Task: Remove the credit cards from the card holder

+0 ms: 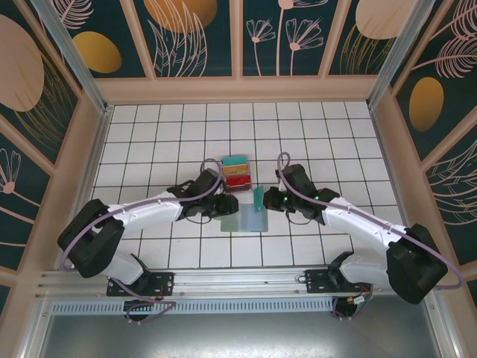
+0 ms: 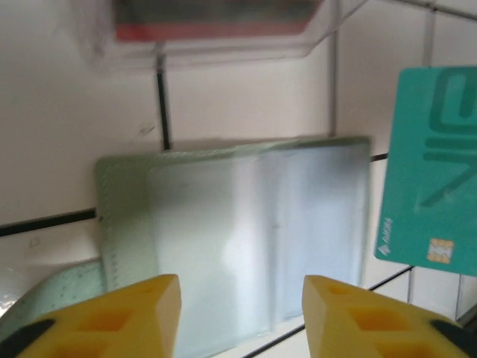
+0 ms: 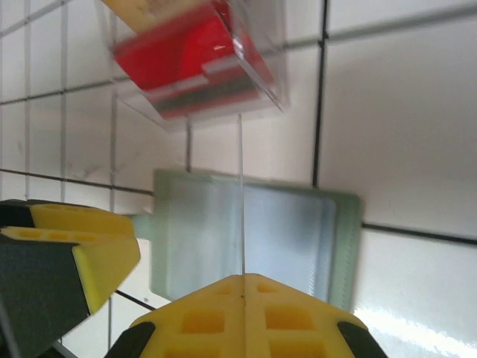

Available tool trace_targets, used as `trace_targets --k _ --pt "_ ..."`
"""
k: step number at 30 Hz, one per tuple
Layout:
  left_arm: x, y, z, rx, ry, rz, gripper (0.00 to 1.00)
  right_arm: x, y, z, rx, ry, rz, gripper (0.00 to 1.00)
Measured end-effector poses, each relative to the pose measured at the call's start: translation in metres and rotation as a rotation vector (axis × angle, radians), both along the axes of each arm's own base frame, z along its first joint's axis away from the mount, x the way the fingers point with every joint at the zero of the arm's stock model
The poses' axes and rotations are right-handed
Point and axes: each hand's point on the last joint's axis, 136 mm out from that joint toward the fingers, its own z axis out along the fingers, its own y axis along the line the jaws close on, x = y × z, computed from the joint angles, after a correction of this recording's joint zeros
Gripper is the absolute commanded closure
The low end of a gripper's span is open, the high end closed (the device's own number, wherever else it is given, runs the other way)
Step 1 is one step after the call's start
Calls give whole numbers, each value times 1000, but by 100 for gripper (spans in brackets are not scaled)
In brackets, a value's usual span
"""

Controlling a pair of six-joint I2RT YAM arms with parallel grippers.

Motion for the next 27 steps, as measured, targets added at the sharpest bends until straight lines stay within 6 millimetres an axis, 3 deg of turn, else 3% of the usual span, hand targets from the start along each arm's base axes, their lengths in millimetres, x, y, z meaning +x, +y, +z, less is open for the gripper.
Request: trace_targets --k 1,4,14,20,27 --pt "4 0 8 -3 -21 11 20 4 1 8 -7 -25 11 100" --pt "16 5 30 -8 -77 52 2 19 6 31 -43 -112 48 100" --pt "53 72 72 17 -194 266 1 67 22 66 -287 -388 251 100" --pt "65 107 82 66 -237 365 1 100 43 82 -475 -562 424 100" --pt "75 135 90 92 -272 453 1 125 58 75 -724 -716 667 100"
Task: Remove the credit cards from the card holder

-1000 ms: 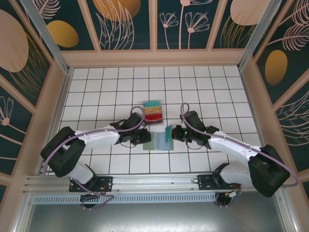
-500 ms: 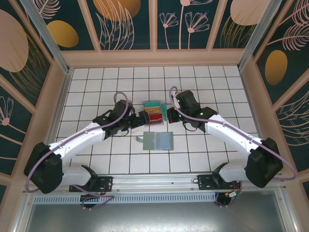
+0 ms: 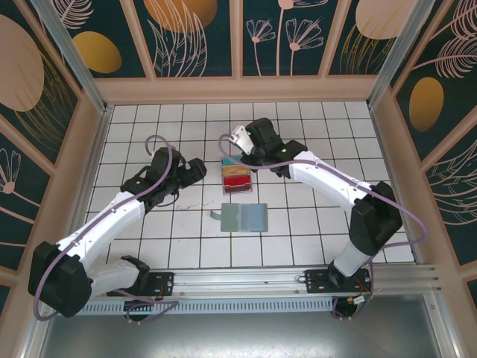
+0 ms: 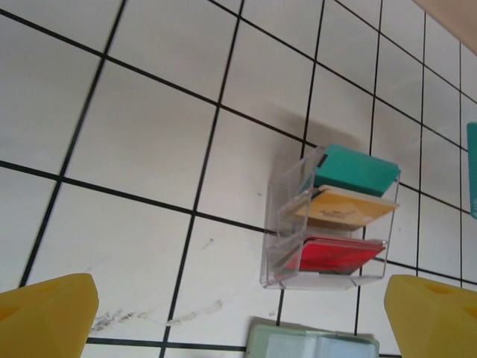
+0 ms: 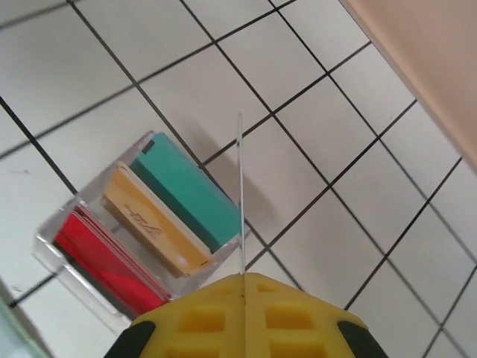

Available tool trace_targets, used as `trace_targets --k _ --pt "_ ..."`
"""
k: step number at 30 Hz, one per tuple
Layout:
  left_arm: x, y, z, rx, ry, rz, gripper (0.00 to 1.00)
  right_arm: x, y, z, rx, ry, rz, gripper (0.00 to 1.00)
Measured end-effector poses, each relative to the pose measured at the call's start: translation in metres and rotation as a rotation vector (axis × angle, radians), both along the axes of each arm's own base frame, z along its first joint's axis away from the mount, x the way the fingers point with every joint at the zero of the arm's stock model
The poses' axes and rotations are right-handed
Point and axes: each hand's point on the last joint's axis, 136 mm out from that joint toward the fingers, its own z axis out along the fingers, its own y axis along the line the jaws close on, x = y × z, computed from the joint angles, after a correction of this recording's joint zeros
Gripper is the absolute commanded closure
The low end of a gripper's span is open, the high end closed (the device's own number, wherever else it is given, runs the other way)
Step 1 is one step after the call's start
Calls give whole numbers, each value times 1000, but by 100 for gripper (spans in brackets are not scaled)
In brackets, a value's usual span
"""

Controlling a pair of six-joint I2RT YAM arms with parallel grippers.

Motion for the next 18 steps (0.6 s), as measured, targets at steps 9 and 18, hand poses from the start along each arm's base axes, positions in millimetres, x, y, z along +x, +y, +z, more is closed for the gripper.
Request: trace_targets --k 9,18 --pt "2 10 -1 27 0 19 1 7 3 -27 -230 -75 175 100" --pt "2 11 -2 41 0 10 1 3 23 -60 -303 -62 265 100"
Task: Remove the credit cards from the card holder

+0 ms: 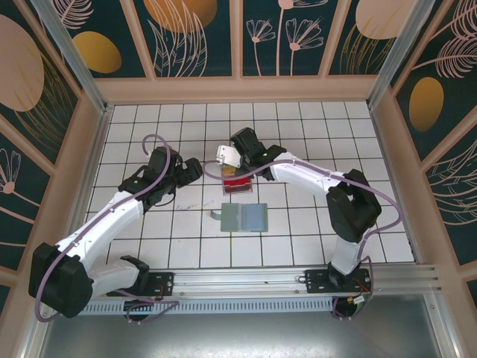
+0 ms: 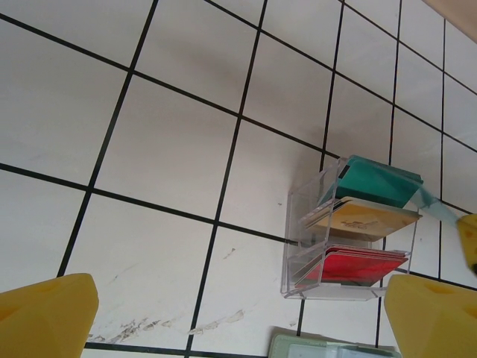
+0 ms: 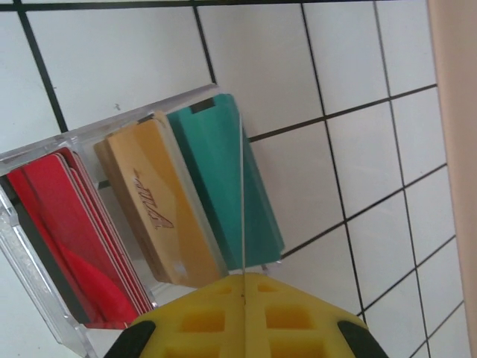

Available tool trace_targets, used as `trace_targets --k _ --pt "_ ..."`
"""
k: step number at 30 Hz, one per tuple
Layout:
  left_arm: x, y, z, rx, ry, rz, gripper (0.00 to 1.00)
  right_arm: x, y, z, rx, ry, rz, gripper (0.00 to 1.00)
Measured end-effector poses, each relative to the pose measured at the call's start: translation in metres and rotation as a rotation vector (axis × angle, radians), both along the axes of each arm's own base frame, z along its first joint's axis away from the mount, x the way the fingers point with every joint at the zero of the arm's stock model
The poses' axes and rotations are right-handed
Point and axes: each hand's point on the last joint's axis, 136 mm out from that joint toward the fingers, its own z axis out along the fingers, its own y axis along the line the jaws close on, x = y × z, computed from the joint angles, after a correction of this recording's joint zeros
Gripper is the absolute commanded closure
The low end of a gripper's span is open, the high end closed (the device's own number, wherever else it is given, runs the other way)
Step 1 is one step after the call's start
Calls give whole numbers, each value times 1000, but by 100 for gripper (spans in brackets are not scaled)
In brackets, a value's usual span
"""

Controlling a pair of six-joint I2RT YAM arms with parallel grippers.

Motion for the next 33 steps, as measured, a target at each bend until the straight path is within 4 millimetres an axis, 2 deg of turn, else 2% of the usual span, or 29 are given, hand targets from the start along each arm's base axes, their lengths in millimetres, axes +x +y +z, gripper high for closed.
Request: trace_targets --k 4,10,14,16,18,29,33 --pt "0 0 0 3 2 -2 2 0 1 -7 -14 7 9 100" --pt "0 0 0 2 2 -2 1 2 4 -6 -7 -2 13 100" --pt "0 0 -1 2 5 -4 1 2 5 -10 -11 2 13 94" --pt "0 0 -2 3 5 -4 1 3 5 -10 -8 1 11 86" --pt "0 0 -2 4 5 -6 1 5 7 -10 -6 -2 8 83" --pt "0 0 -2 4 5 -7 1 24 5 -6 1 -68 -69 76" --pt "-1 0 -2 4 5 -6 2 31 2 1 35 -79 -129 69"
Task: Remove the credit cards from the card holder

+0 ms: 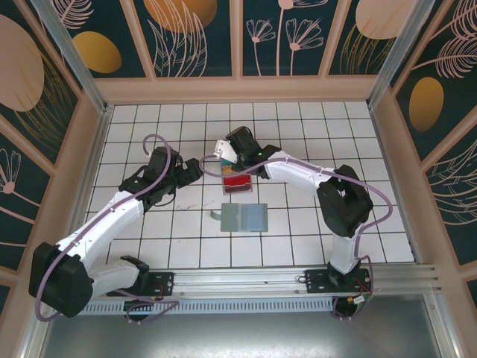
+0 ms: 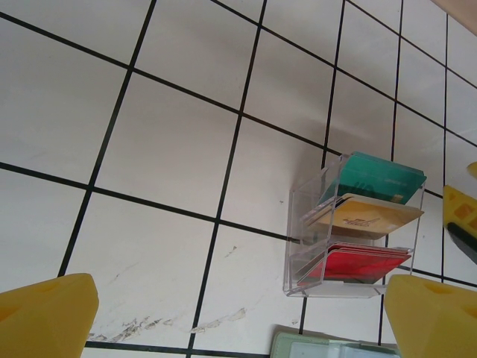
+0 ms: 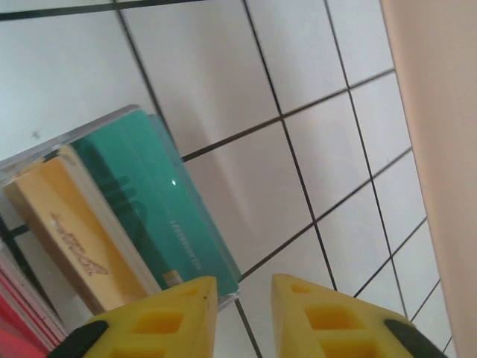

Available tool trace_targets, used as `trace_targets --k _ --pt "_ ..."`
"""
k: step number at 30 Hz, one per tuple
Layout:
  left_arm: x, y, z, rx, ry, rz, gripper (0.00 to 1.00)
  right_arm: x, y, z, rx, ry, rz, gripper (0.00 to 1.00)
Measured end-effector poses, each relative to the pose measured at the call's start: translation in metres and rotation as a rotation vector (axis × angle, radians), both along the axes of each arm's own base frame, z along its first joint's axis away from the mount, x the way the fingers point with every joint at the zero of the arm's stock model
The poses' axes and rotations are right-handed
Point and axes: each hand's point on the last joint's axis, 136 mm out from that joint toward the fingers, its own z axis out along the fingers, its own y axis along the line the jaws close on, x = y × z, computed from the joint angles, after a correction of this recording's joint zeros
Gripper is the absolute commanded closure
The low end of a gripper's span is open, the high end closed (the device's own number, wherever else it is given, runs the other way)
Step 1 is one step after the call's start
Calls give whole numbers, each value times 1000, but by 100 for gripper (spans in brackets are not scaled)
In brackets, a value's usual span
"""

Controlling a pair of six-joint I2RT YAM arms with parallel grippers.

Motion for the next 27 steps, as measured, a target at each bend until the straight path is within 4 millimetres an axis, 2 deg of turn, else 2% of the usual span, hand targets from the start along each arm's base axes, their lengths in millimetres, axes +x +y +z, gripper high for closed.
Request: trace_targets --k 3,4,5,8,9,10,12,16,18,20,23,25,27 --pt "0 0 0 4 -2 0 2 7 -7 4 34 -14 -68 67" --pt "0 1 0 6 -3 2 1 8 -11 6 50 -24 -95 54" --pt "1 2 0 13 -6 3 1 10 -16 9 66 -37 -127 50" --pt "3 7 1 40 -21 17 2 7 -39 22 123 -84 -232 49" --pt "5 9 2 52 -29 23 1 4 -48 28 155 -98 -274 36" --pt "6 11 3 64 -39 32 1 1 -57 35 187 -113 -313 33" --pt "10 16 5 89 -60 51 1 -6 -74 49 264 -144 -384 2" --pt "18 30 13 166 -116 97 2 -24 -115 70 429 -199 -528 1" --pt "23 39 18 217 -151 123 1 -32 -135 72 494 -226 -595 1" --pt "26 51 22 276 -193 161 1 -38 -157 67 552 -247 -667 1" --pt "24 76 24 389 -271 233 1 -49 -201 51 642 -276 -797 1" --pt "17 93 19 471 -325 273 1 -57 -233 41 706 -311 -886 1" --pt "8 108 10 549 -367 288 1 -62 -257 36 767 -348 -946 1"
